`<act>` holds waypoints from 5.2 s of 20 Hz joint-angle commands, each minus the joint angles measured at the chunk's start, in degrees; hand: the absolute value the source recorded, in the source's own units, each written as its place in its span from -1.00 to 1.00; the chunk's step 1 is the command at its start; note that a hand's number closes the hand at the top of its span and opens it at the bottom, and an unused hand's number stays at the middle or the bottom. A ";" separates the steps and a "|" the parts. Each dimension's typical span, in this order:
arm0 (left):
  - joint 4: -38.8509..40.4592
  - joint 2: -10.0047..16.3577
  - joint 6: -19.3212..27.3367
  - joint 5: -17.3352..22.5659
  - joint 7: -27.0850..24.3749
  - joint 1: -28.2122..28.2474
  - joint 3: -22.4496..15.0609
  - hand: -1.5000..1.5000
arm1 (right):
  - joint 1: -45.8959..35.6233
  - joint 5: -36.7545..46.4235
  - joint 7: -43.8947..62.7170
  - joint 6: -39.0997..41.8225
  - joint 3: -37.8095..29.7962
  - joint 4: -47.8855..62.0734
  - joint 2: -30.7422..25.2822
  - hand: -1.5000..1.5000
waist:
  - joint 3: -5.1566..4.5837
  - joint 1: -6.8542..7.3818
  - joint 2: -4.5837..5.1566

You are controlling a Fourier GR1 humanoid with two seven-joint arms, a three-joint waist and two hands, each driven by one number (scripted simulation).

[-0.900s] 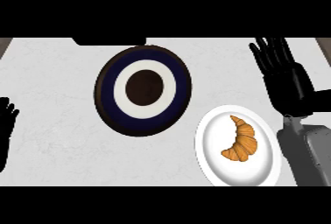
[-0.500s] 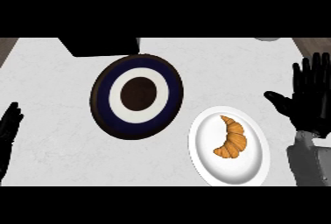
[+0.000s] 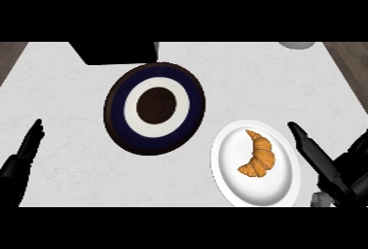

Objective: Pick the croissant from the plate and place it in the plate

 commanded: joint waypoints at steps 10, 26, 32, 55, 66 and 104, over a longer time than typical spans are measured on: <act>-3.27 -0.70 -0.01 -2.80 2.06 -0.81 -1.56 0.00 | 27.10 20.36 21.06 -9.59 25.14 -11.47 -13.87 -1.00 | -0.34 3.60 0.99; -0.77 -3.60 -1.14 -4.92 2.46 -3.49 -1.54 0.00 | 13.80 32.89 75.31 7.79 21.99 -17.14 -32.03 -1.00 | -0.15 3.81 0.94; -2.09 -4.09 -1.56 -5.67 5.51 -4.47 -0.27 0.00 | 7.93 29.87 78.71 17.94 22.55 -11.76 -33.12 -1.00 | -0.01 2.93 0.73; -6.81 -12.10 -6.35 -15.78 6.18 0.74 5.59 0.00 | -0.57 29.29 64.48 33.27 16.37 12.10 -15.99 -1.00 | 0.03 2.76 0.64; -4.04 -12.57 -13.26 -16.09 4.92 -1.94 11.87 0.00 | 0.08 30.21 53.84 35.86 10.46 16.51 -11.98 1.00 | 0.03 2.62 0.63; -3.33 -15.53 -13.50 -18.41 2.30 -0.23 12.99 0.00 | 4.24 110.92 75.20 34.24 38.53 -20.77 1.48 1.00 | -0.05 3.06 0.65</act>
